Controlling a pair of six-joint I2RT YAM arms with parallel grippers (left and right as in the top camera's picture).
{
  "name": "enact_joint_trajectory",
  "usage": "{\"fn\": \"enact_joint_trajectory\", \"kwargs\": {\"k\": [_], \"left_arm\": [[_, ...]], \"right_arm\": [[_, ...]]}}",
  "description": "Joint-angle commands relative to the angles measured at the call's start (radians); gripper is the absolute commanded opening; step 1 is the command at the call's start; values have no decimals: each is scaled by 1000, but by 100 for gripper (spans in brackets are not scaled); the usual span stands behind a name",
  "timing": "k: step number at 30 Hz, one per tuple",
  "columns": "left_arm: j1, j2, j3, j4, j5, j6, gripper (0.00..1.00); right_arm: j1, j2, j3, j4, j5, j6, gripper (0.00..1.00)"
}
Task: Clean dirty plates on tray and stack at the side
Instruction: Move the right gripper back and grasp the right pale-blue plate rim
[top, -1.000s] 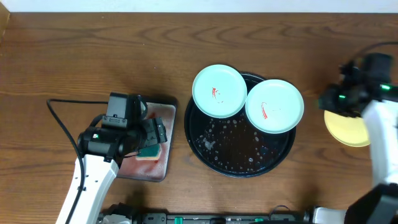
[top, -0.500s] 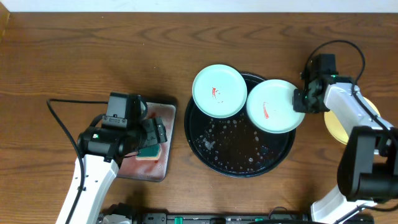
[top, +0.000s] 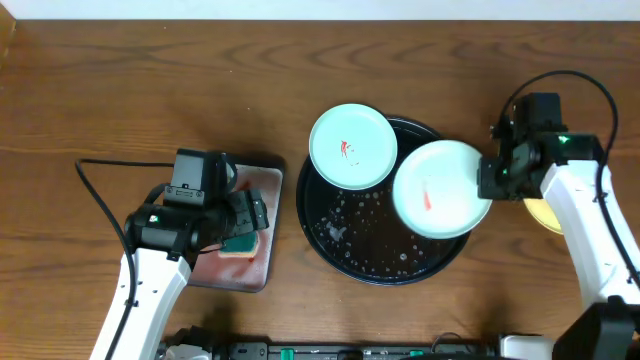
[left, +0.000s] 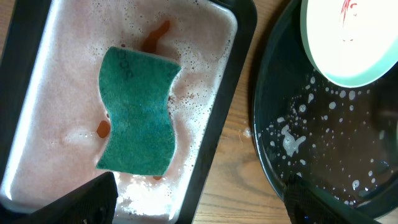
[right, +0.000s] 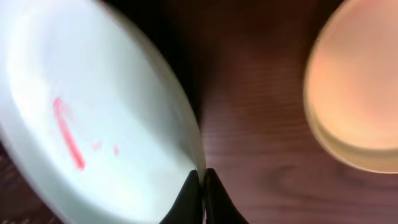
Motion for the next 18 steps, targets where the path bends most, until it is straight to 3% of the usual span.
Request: {"fn": "enact_joint_trajectory", "kwargs": {"k": [1,6,11,14,18], "left_arm": [[5,0,26,-2,1,13,86],[5,0,26,-2,1,13,86],[5,0,26,-2,1,13,86],[5,0,26,-2,1,13,86],[5,0,26,-2,1,13,86]], "right_arm": [[82,11,-40,-55,-76,108,1],[190,11,-232,51,-87,290,1],[239,11,-354,243,-122,331,2],[239,9,-353,302,-118,277,25],[239,-6,-333,334,-119,177,31]]}}
